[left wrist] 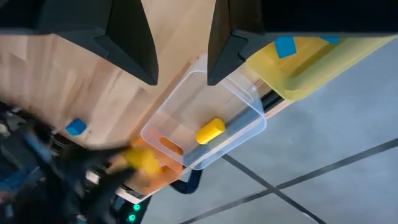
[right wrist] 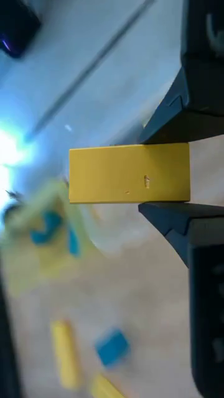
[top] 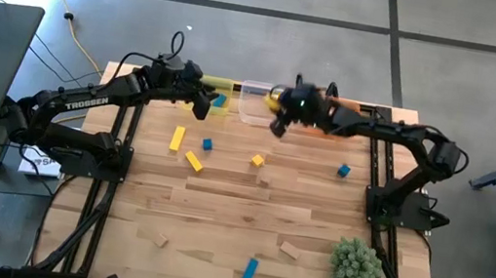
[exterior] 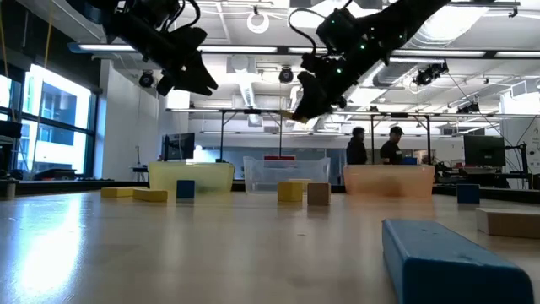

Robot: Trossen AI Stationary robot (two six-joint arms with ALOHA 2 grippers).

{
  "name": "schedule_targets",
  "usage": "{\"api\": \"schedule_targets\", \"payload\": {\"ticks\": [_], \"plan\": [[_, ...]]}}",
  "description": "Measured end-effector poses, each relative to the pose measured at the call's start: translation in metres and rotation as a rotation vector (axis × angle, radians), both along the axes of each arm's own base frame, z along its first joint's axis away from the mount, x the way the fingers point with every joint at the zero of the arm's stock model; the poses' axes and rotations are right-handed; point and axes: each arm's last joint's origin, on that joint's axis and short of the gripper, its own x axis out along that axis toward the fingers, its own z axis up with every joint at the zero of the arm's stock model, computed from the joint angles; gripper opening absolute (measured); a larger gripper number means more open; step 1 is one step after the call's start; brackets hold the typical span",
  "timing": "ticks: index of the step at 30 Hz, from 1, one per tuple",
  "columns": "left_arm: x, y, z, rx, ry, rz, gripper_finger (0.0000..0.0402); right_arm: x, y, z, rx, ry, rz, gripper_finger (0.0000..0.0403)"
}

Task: Sort & place blocks by color
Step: Put the yellow block into the transparent bin

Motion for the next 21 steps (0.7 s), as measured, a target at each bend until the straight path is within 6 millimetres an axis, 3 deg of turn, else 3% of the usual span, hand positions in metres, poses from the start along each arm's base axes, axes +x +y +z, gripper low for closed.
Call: {"api": "schedule_targets", "payload": {"ticks": [3,7,21], "plan": [[0.000,0.000,0.000,0.003,0.004,0.010,0.0129,-0.004,-0.027,0.008,-0.027,-0.087,-0.037,0.0100],[-0.001,0.000,-0.001,-0.005,0.013,0.010,0.0129,0.000,-0.049,-0.003,0.041,-0.148,-0.047,0.0100],[-0.004,-0.004,-0.009,-0.080,0.082,0.018,0.0129,0.037,-0.045,-0.060,0.193,0.127,0.024,0.0100]]}}
